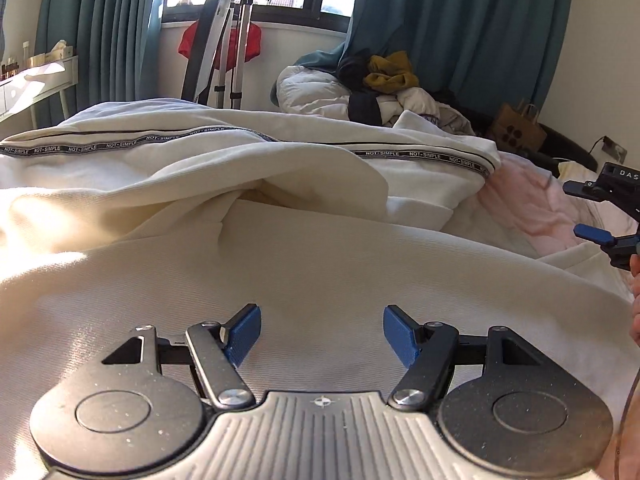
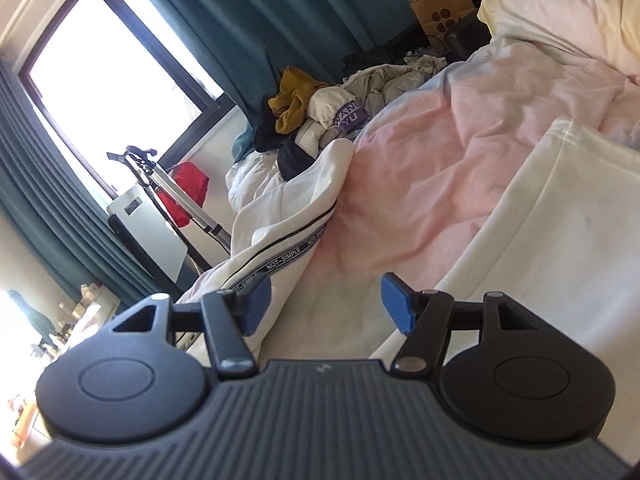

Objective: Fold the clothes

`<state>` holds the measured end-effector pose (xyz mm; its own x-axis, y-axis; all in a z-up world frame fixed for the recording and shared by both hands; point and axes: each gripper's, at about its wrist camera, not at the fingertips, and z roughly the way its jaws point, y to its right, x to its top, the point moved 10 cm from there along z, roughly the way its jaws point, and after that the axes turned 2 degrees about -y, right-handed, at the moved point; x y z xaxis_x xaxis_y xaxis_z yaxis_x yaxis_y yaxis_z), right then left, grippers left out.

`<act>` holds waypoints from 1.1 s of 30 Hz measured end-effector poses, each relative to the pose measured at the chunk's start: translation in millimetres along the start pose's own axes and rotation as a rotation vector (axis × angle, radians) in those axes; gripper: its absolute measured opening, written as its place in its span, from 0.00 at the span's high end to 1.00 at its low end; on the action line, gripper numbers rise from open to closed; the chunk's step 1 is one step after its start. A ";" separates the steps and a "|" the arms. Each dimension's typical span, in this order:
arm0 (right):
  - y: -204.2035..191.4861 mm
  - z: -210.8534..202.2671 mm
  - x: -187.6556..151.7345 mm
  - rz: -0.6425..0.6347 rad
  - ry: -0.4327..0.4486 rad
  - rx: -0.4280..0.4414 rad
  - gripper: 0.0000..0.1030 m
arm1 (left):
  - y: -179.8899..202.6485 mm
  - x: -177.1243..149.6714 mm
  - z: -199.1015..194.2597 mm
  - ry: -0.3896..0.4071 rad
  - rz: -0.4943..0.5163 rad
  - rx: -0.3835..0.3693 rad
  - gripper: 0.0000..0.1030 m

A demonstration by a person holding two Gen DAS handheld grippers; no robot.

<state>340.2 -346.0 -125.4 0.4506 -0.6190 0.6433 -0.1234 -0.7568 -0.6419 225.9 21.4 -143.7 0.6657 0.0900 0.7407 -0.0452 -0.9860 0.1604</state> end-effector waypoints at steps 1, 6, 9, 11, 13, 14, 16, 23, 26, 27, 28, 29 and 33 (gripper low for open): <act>-1.8 6.3 0.6 -0.016 -0.002 -0.003 0.37 | -3.3 -1.7 1.1 -0.013 -0.024 -0.003 0.32; -20.9 35.6 17.3 -0.145 0.050 -0.045 0.37 | -12.4 -5.5 2.7 -0.036 -0.086 -0.044 0.31; -29.4 67.2 34.7 -0.148 0.049 -0.063 0.37 | -16.5 -4.9 4.9 -0.048 -0.106 -0.052 0.31; -34.8 95.6 46.4 -0.110 0.037 -0.051 0.37 | -17.6 -4.0 6.6 -0.051 -0.119 -0.059 0.31; -35.9 119.9 56.3 -0.035 0.038 -0.033 0.37 | -19.9 -3.2 8.9 -0.046 -0.122 -0.061 0.31; -36.2 131.9 61.3 0.003 0.039 -0.024 0.37 | -21.2 -2.9 10.4 -0.046 -0.124 -0.063 0.31; -35.1 153.1 67.2 0.060 0.032 -0.020 0.37 | -24.2 -2.2 13.6 -0.048 -0.140 -0.073 0.31; -53.0 192.7 59.4 -0.036 -0.019 -0.134 0.85 | -31.8 2.9 19.5 -0.017 -0.174 -0.123 0.31; -65.7 178.5 54.7 -0.142 0.031 -0.267 0.95 | -33.1 3.3 19.4 -0.013 -0.187 -0.138 0.31; -72.1 167.3 56.7 -0.151 0.073 -0.266 0.95 | -33.6 3.7 18.6 -0.013 -0.192 -0.140 0.31; -78.8 155.1 59.1 -0.158 0.119 -0.260 0.95 | -34.4 4.6 17.4 -0.012 -0.196 -0.140 0.32; -83.6 142.8 61.3 -0.158 0.157 -0.251 0.96 | -35.8 5.4 16.0 -0.010 -0.199 -0.137 0.32; -100.3 90.3 71.9 -0.121 0.251 -0.199 0.96 | -42.1 8.0 8.9 -0.007 -0.229 -0.125 0.32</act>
<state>464.8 -295.6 -52.5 0.2438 -0.5361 0.8082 -0.2637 -0.8386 -0.4767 239.8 62.4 -150.4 0.6747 0.3074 0.6710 0.0157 -0.9149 0.4034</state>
